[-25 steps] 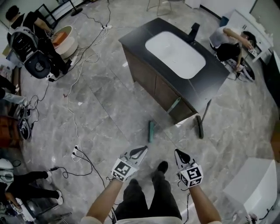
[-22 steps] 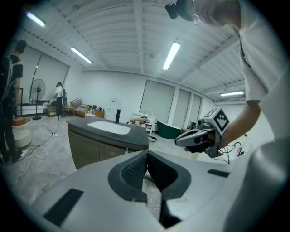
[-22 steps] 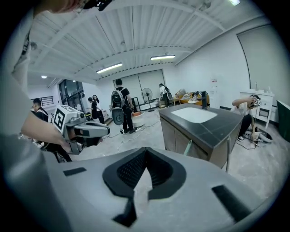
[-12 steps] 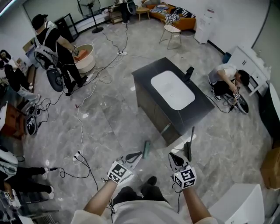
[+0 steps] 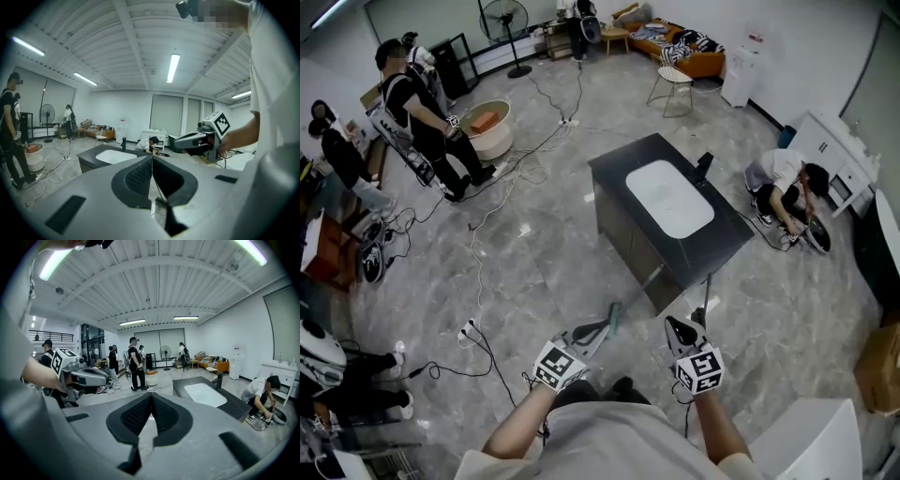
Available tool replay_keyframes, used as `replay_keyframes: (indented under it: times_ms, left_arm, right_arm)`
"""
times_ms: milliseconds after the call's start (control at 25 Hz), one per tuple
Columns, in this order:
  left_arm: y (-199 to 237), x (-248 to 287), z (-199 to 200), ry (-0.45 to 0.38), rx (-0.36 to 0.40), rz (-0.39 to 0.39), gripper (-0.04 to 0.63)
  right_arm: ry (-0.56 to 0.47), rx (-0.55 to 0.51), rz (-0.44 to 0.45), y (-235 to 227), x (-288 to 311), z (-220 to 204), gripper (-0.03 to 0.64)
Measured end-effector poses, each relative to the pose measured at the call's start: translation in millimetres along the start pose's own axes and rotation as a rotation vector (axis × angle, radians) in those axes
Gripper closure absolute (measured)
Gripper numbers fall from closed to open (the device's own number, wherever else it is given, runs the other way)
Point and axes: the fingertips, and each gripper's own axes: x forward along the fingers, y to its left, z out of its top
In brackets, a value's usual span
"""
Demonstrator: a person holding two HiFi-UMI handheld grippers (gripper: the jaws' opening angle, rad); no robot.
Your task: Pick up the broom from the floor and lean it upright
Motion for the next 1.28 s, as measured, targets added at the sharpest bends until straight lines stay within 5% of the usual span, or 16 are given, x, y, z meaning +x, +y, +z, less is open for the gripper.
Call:
replay_keyframes:
  times_ms: [400,800,1280]
  left_arm:
    - [38.2,-13.5,18.0,-0.002,0.003,-0.023,0.584]
    - [97.7,-33.6,36.4,0.000,0.037,-0.176,0.584]
    - [137.3,-37.4,37.6,-0.017,0.031,-0.254,0.584]
  right_arm:
    - [-0.017,0.036,-0.096,4.0,3.0,12.0,0.617]
    - [-0.058,0.056,-0.252,29.5,24.4,54.0,0.617]
    - [-0.089,0.102,-0.335,53.7,33.3,59.3,0.617]
